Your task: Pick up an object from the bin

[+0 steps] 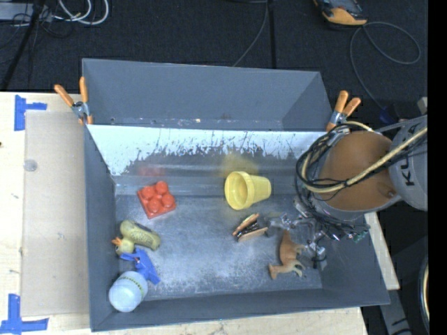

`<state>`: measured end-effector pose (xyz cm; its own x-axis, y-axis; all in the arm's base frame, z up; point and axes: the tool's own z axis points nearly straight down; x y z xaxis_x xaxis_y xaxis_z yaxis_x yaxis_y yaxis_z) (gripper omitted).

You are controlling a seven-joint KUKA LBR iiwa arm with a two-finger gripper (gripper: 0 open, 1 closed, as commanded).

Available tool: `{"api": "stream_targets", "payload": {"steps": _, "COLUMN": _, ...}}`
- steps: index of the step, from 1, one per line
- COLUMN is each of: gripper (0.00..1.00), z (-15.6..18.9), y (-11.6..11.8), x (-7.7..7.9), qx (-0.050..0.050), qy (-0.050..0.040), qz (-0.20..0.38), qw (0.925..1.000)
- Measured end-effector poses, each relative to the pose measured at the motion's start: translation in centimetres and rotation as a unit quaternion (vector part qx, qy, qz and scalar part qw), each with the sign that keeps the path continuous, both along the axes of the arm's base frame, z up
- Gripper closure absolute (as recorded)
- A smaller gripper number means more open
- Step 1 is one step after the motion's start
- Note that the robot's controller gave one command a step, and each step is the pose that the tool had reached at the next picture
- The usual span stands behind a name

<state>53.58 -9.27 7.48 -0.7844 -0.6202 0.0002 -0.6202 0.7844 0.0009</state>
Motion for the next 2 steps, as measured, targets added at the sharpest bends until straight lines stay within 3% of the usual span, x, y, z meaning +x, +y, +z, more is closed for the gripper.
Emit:
{"api": "stream_targets", "payload": {"steps": 1, "gripper": 1.00, "z": -0.26, "y": -0.16, "x": -3.59, "qx": -0.003, "qy": -0.0018, "qz": 0.066, "qw": 0.9978}}
{"api": "stream_targets", "payload": {"steps": 2, "gripper": 1.00, "z": -0.25, "y": -0.15, "x": -3.58, "qx": -0.003, "qy": -0.0020, "qz": 0.067, "qw": 0.9978}}
